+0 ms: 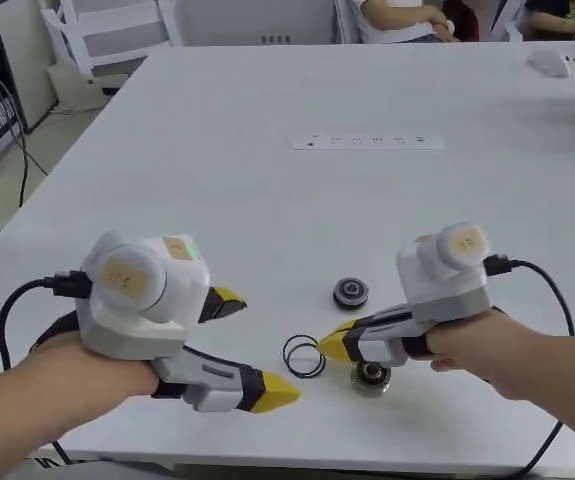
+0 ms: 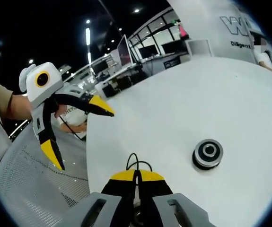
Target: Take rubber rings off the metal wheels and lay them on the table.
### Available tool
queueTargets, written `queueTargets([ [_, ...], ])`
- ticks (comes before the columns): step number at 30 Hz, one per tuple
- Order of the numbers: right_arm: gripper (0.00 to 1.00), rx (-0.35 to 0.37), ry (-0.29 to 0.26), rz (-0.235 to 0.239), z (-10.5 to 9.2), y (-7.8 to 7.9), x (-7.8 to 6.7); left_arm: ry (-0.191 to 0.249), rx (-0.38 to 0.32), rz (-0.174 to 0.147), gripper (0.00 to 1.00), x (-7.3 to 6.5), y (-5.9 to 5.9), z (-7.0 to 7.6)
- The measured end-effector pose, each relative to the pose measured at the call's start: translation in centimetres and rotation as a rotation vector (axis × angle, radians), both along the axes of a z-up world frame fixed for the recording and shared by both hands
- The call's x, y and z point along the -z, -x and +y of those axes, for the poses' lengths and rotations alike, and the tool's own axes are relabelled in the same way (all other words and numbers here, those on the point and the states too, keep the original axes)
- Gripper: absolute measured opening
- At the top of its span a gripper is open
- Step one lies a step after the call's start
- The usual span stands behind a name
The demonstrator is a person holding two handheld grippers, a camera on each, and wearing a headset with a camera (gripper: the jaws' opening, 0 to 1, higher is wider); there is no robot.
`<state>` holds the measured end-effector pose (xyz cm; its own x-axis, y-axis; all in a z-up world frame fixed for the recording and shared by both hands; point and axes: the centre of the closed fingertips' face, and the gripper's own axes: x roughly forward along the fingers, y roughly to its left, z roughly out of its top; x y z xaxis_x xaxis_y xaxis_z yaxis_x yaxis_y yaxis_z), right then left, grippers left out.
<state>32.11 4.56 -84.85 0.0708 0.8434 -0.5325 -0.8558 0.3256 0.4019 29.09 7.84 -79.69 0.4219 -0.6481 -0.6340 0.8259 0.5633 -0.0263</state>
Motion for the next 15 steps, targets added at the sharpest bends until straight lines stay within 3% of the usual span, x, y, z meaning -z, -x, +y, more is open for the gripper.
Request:
queueTargets([
  [8,0.03,0.001,0.032,0.013,-0.32,0.09,0.68,-0.004,-0.001,0.008,0.72,0.18,0.02,0.06],
  [15,0.13,0.003,0.035,0.001,-0.55,0.04,0.64,-0.010,0.004,0.015,0.72,0.37,-0.05,-0.04],
])
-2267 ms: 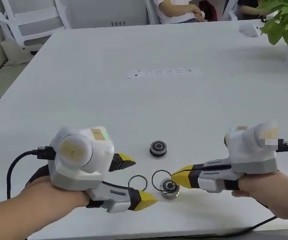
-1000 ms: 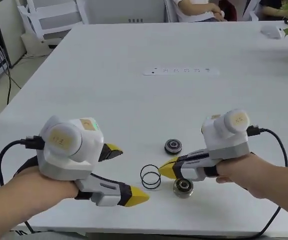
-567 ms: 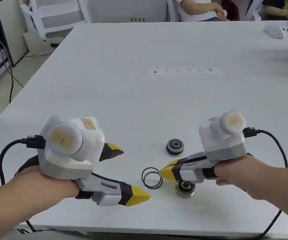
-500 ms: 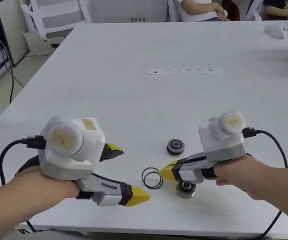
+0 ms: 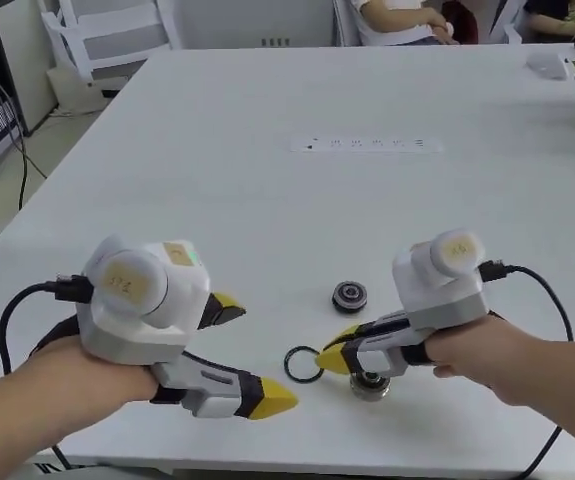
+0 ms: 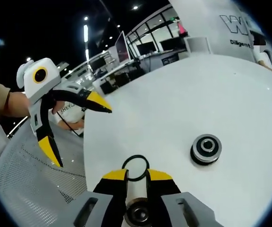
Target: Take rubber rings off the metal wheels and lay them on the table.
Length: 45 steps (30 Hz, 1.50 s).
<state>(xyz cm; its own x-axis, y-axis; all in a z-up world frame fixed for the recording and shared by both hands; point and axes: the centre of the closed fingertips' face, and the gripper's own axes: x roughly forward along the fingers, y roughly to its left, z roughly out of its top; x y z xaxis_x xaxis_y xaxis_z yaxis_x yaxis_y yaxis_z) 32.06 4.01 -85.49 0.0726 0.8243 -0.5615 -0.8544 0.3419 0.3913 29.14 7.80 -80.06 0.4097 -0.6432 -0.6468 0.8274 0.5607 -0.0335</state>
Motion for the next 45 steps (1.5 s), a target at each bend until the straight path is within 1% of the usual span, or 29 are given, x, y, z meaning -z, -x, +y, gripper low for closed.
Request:
queueTargets([
  [5,0.21,0.020,-0.026,-0.002,-0.1,-0.2,-0.6,-0.001,0.002,0.000,0.71,-0.1,-0.3,-0.1],
  [9,0.23,0.036,-0.052,-0.009,-0.3,-0.5,-1.4,-0.005,0.004,-0.001,0.71,-0.1,-0.5,-0.1],
  [13,0.24,0.059,-0.078,-0.026,-0.6,-1.1,-2.2,-0.004,0.001,-0.001,0.71,-0.2,-1.0,-0.1],
  [16,0.25,0.075,-0.086,-0.035,-0.9,-1.6,-2.6,-0.001,-0.002,-0.001,0.71,-0.2,-1.5,-0.2],
  [20,0.28,0.110,-0.086,-0.058,-1.7,-2.4,-2.6,-0.011,0.002,-0.005,0.70,-0.1,-2.2,-0.3],
  [23,0.29,0.137,-0.090,-0.069,-2.4,-3.1,-2.7,-0.019,0.004,-0.014,0.68,-0.1,-2.8,-0.4],
  [26,0.29,0.160,-0.090,-0.086,-3.0,-3.7,-2.9,-0.024,0.003,-0.014,0.68,0.0,-3.5,-0.4],
  [29,0.30,0.178,-0.087,-0.099,-3.5,-4.3,-3.0,-0.027,0.003,-0.012,0.67,0.2,-3.9,-0.8],
  [31,0.30,0.189,-0.083,-0.109,-3.9,-4.7,-3.0,-0.021,0.004,-0.012,0.67,0.1,-4.0,-1.1],
  [32,0.29,0.195,-0.080,-0.114,-3.9,-4.7,-3.0,-0.021,0.007,-0.017,0.67,0.1,-4.1,-1.3],
  [34,0.29,0.203,-0.075,-0.124,-4.1,-4.9,-2.9,-0.024,0.011,-0.020,0.66,0.1,-4.3,-1.6],
  [37,0.29,0.216,-0.062,-0.138,-4.5,-5.4,-2.7,-0.021,0.017,-0.019,0.64,0.3,-4.9,-1.9],
  [40,0.28,0.223,-0.050,-0.150,-4.8,-5.7,-2.4,-0.027,0.018,-0.024,0.62,0.6,-5.7,-2.1],
  [45,0.28,0.232,-0.037,-0.160,-5.1,-6.2,-1.9,-0.028,0.016,-0.019,0.58,1.1,-6.6,-2.3],
])
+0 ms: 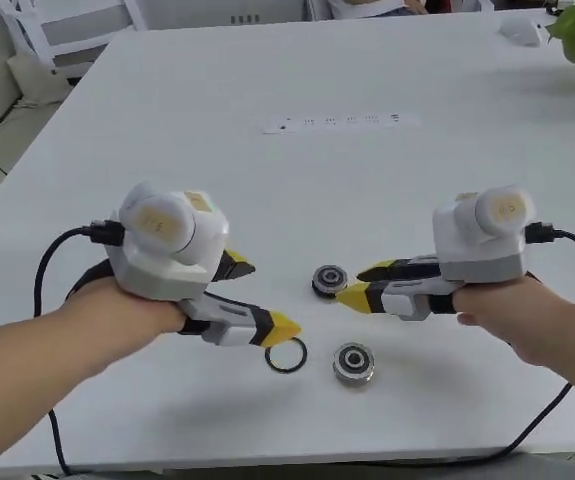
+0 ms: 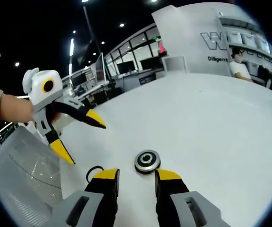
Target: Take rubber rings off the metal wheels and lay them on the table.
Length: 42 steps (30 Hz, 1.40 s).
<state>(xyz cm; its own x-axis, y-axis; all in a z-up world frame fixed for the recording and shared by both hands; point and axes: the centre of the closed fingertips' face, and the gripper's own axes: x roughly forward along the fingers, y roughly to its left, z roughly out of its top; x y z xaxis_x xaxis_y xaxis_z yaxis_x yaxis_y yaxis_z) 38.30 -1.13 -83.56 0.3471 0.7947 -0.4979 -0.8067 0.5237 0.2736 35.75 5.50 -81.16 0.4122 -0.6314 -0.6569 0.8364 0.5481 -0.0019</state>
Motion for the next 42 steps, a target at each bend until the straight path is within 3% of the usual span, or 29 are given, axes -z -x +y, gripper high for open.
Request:
queueTargets([
  [15,0.24,-0.004,0.022,-0.029,0.0,-0.9,1.1,0.005,-0.005,-0.004,0.49,1.2,-2.4,-1.0],
  [25,0.23,-0.011,0.030,-0.036,0.0,-1.4,2.0,0.011,-0.005,0.005,0.45,1.7,-3.1,-1.5],
  [42,0.19,-0.030,0.041,-0.072,0.3,-2.0,2.4,0.036,0.005,0.014,0.37,2.2,-4.8,-3.4],
])
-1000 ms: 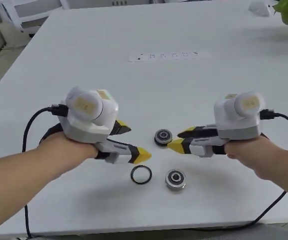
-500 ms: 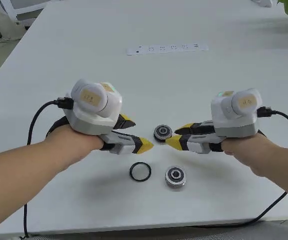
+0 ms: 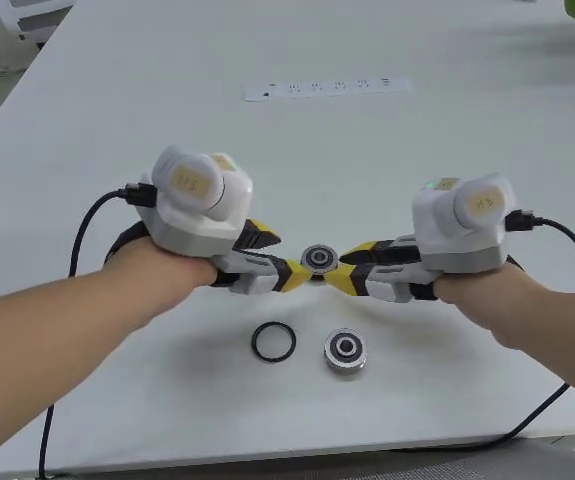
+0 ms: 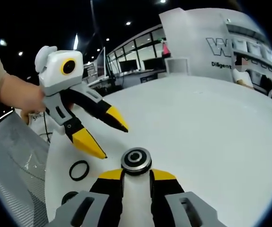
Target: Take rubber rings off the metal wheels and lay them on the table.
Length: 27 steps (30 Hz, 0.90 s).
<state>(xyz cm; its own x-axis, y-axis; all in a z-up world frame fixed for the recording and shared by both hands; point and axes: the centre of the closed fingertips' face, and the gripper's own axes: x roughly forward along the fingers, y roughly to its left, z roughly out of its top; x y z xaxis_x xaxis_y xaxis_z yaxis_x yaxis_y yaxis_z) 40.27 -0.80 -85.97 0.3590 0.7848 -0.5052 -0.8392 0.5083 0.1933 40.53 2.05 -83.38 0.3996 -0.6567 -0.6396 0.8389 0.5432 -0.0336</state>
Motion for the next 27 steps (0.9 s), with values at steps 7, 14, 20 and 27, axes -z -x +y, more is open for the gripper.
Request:
queueTargets([
  [7,0.17,-0.011,0.009,-0.019,0.1,0.0,0.1,-0.009,0.023,-0.002,0.33,0.4,-0.5,-0.8],
  [14,0.16,-0.014,0.006,-0.024,0.2,0.1,0.0,-0.008,0.042,-0.006,0.28,0.7,-0.7,-1.7],
  [20,0.16,-0.012,0.001,-0.027,0.2,0.2,0.0,-0.013,0.065,-0.010,0.24,1.0,-0.6,-2.5],
  [27,0.16,-0.008,-0.003,-0.028,0.2,0.2,-0.1,-0.036,0.097,-0.029,0.18,1.2,-0.5,-2.9],
])
